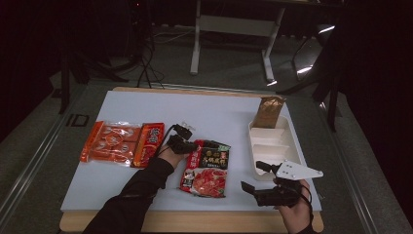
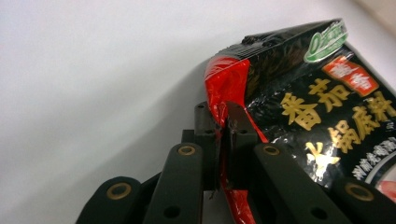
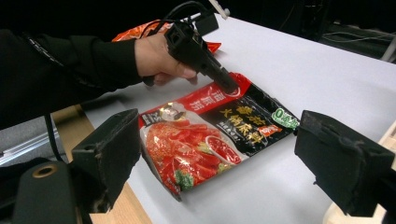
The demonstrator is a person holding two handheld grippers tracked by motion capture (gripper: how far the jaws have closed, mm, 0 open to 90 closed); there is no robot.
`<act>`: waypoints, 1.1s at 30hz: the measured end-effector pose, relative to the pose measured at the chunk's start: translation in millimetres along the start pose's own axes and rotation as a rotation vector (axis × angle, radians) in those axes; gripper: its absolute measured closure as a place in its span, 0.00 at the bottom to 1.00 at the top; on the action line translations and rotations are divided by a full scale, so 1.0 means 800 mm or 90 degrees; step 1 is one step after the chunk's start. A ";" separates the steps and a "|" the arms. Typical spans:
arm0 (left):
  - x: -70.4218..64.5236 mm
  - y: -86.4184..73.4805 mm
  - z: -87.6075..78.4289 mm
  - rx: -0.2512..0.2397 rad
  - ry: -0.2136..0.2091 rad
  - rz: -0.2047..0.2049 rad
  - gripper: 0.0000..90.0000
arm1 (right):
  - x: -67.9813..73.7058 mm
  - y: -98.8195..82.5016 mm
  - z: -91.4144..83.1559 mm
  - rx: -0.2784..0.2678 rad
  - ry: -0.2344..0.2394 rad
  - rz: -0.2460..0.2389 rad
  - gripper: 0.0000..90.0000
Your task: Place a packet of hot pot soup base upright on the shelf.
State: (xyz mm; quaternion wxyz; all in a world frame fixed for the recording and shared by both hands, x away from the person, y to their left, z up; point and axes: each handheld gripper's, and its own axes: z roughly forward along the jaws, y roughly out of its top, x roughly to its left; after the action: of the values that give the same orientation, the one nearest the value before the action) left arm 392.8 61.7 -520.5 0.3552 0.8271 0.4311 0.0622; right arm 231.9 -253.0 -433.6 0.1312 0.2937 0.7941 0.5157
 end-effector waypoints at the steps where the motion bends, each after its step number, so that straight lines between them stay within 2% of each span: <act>1: -0.002 0.001 -0.003 -0.005 0.000 0.005 0.97 | 0.000 0.000 -0.001 0.000 -0.001 -0.001 0.16; 5: -0.007 0.005 -0.017 -0.028 -0.006 0.013 0.97 | -0.001 0.001 -0.003 -0.005 -0.007 -0.001 0.16; 8: -0.011 0.008 -0.027 -0.046 -0.020 0.005 0.97 | -0.002 0.001 -0.004 -0.007 -0.008 0.006 0.17; 15: -0.025 0.011 -0.045 -0.087 -0.029 0.059 0.97 | -0.002 0.005 -0.010 -0.015 -0.022 0.002 0.17; 18: -0.030 0.010 -0.053 -0.102 -0.032 0.056 0.97 | -0.002 0.006 -0.011 -0.015 -0.025 0.000 0.17; 20: -0.032 0.009 -0.058 -0.116 -0.046 0.038 0.97 | -0.002 0.007 -0.012 -0.019 -0.024 0.001 0.17; 21: -0.033 0.008 -0.061 -0.124 -0.049 0.035 0.97 | -0.003 0.008 -0.014 -0.027 -0.025 -0.010 0.18; 22: -0.035 0.006 -0.063 -0.134 -0.055 0.036 0.97 | -0.003 0.009 -0.015 -0.035 -0.030 -0.023 0.21; 24: -0.038 0.005 -0.069 -0.144 -0.058 0.039 0.97 | -0.003 0.011 -0.017 -0.045 -0.037 -0.031 0.21; 27: -0.044 0.003 -0.078 -0.160 -0.070 0.046 0.97 | -0.002 0.014 -0.021 -0.045 -0.047 -0.021 0.18; 29: -0.049 0.002 -0.085 -0.172 -0.073 0.057 0.97 | -0.002 0.015 -0.024 -0.041 -0.067 -0.009 0.17; 33: -0.058 0.001 -0.099 -0.190 -0.084 0.067 0.97 | -0.002 0.016 -0.028 -0.047 -0.075 -0.004 0.14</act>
State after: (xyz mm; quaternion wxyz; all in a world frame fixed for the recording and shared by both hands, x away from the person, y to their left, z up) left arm 332.2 68.5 -452.3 0.4976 0.7890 0.3491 0.0895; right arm 226.3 -266.9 -412.4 0.1900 0.3156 0.7664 0.5262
